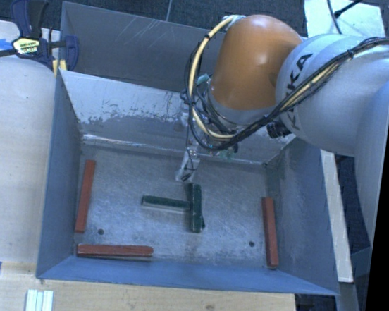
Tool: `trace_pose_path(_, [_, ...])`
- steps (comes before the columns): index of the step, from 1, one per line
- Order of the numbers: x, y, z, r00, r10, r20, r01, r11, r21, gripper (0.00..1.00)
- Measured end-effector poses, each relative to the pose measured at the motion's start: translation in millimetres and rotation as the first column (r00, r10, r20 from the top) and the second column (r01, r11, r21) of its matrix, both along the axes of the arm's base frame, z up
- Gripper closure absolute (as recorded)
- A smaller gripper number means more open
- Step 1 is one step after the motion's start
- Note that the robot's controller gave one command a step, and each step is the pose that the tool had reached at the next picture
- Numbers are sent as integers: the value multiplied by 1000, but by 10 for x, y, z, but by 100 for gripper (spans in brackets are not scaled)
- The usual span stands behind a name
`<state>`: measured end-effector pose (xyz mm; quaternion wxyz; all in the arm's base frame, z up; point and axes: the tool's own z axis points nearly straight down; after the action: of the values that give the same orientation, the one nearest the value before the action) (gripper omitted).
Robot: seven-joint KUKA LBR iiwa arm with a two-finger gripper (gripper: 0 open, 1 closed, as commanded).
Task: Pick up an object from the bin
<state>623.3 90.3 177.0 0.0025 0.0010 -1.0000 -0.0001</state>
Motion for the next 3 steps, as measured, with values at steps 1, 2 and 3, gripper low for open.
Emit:
trace_pose_path(1, [-425, 264, -1106, 998, -57, 0, 57, 998, 0, 0])
trace_pose_path(2, [-1027, -424, -1072, 967, -254, 4, 254, 967, -3, 0])
trace_pose_path(3, [-1010, -402, -1060, 967, -253, 8, 253, 967, 1, 100])
